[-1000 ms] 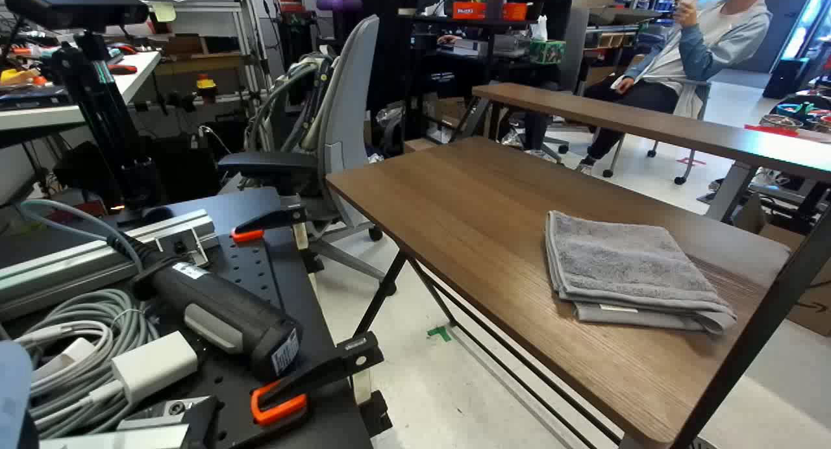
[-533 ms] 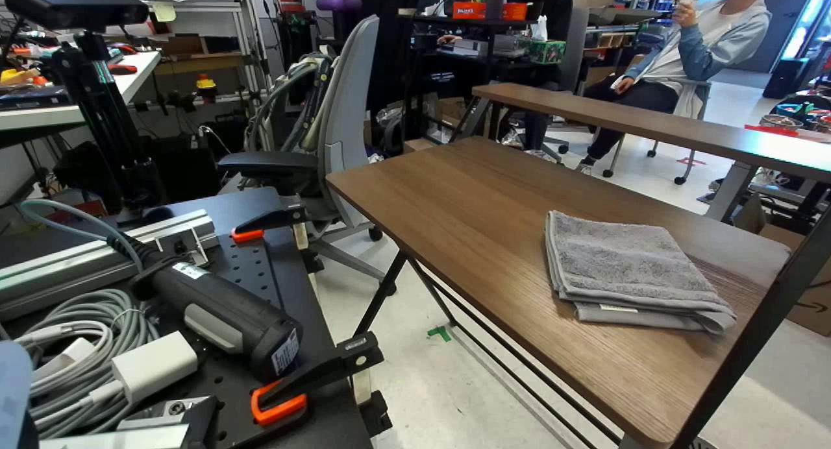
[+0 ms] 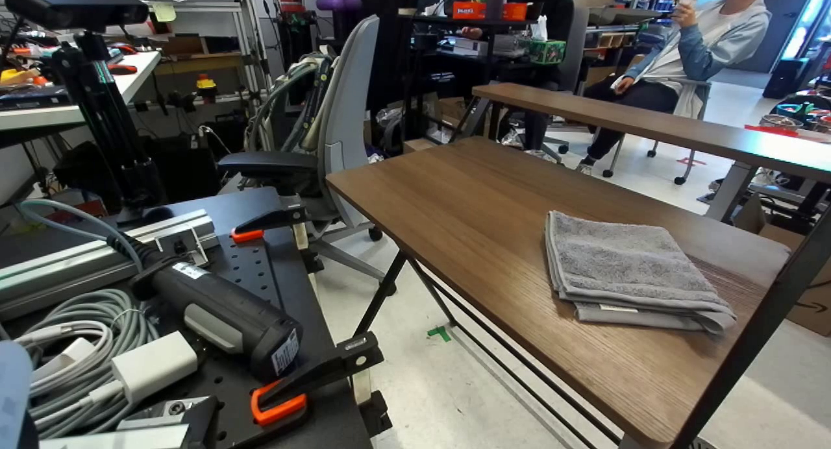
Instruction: Move the towel on the table
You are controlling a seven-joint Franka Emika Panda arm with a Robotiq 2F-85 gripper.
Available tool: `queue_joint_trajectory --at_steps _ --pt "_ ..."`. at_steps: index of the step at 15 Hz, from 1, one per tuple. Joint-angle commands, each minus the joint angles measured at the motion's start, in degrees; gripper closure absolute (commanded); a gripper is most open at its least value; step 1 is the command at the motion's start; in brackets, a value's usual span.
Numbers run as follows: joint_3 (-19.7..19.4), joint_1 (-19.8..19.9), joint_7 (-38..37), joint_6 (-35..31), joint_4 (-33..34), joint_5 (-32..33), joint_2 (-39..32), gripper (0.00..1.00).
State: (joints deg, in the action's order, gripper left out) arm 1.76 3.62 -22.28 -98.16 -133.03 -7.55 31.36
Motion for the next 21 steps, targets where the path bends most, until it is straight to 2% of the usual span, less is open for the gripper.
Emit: queue_joint_trajectory --at_steps 1,5,8,13,14,15,16,18,21 --pt "1.90 1.88 -8.69 -12.77 6.18 -2.43 -13.32 0.00" --pt "1.26 1.73 -19.60 -22.93 12.90 0.33 -27.90 0.00" --pt "-1.05 0.89 -25.05 -27.10 19.15 1.61 -39.15 0.00" --pt "-5.73 0.21 -28.33 -25.22 32.12 0.21 -57.00 0.00" --pt "-6.57 0.21 -28.82 -21.82 35.13 0.40 -59.66 0.00" --pt "-7.67 -0.23 -30.25 -16.19 37.81 1.89 -61.57 0.00" --pt "-7.01 -0.20 -27.37 -23.59 30.40 0.06 -56.97 0.00" --pt "-7.81 -0.03 -28.10 -19.46 34.65 0.32 -60.86 0.00" --pt "-7.91 -0.17 -28.71 -17.94 36.64 0.52 -61.75 0.00"
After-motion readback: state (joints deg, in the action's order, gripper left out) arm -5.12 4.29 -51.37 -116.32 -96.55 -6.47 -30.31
